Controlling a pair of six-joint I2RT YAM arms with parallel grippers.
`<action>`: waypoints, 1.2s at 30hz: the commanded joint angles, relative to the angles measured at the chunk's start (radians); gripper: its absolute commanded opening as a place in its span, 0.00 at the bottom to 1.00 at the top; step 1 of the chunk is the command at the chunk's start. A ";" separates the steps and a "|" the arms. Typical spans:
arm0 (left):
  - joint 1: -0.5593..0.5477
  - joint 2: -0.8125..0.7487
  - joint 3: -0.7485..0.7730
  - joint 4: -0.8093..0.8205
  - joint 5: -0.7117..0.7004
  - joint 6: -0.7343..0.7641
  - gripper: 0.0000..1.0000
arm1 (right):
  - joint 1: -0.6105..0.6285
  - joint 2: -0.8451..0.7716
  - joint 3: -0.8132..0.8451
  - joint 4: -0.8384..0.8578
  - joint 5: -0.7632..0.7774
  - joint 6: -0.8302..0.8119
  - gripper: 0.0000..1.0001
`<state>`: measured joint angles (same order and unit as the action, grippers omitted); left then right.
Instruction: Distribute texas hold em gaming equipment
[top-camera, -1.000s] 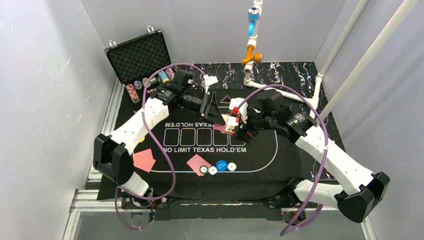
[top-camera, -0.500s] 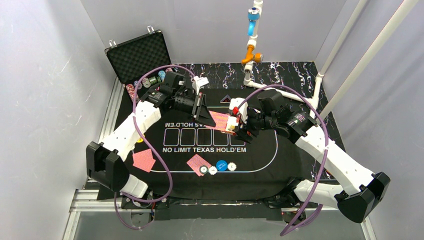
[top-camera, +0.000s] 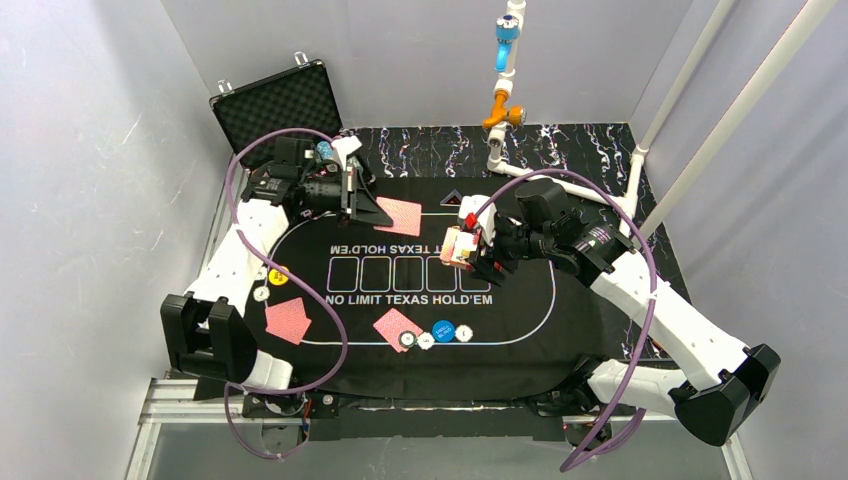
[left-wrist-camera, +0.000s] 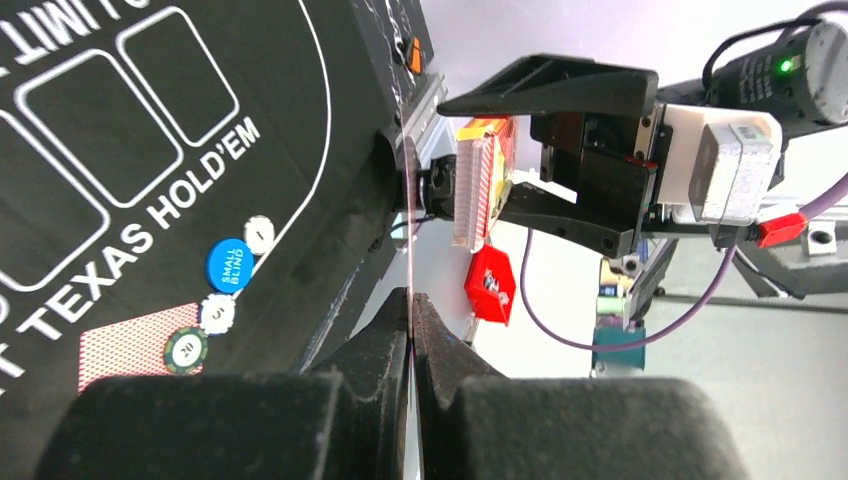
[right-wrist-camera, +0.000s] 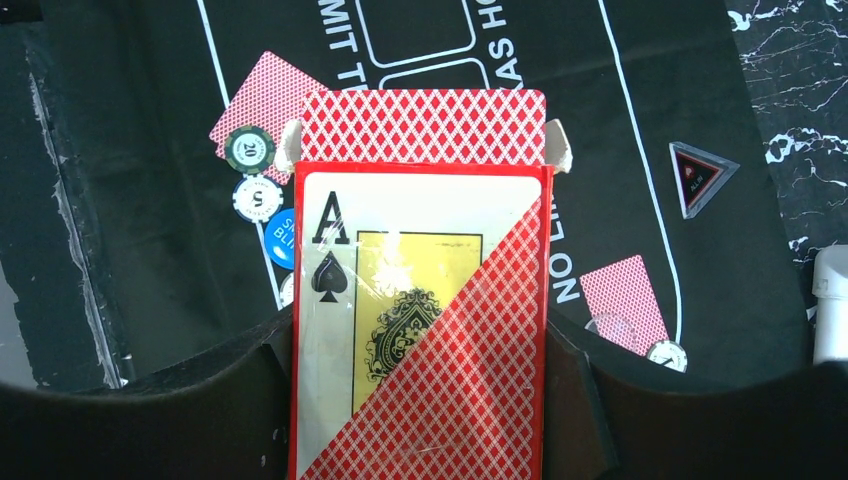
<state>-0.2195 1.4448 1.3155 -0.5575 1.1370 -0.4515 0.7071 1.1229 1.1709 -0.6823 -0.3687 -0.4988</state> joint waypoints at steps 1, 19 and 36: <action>0.072 -0.039 0.025 -0.056 0.024 0.041 0.00 | -0.004 -0.024 0.054 0.061 0.004 0.017 0.01; -0.248 0.445 0.210 0.241 -0.497 -0.108 0.00 | -0.209 0.011 0.154 0.006 0.002 0.013 0.01; -0.401 0.768 0.393 0.320 -0.754 -0.142 0.00 | -0.225 0.047 0.224 -0.083 -0.006 -0.037 0.01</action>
<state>-0.6048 2.1868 1.6341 -0.2115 0.4335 -0.5987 0.4839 1.1866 1.3521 -0.7712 -0.3508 -0.5247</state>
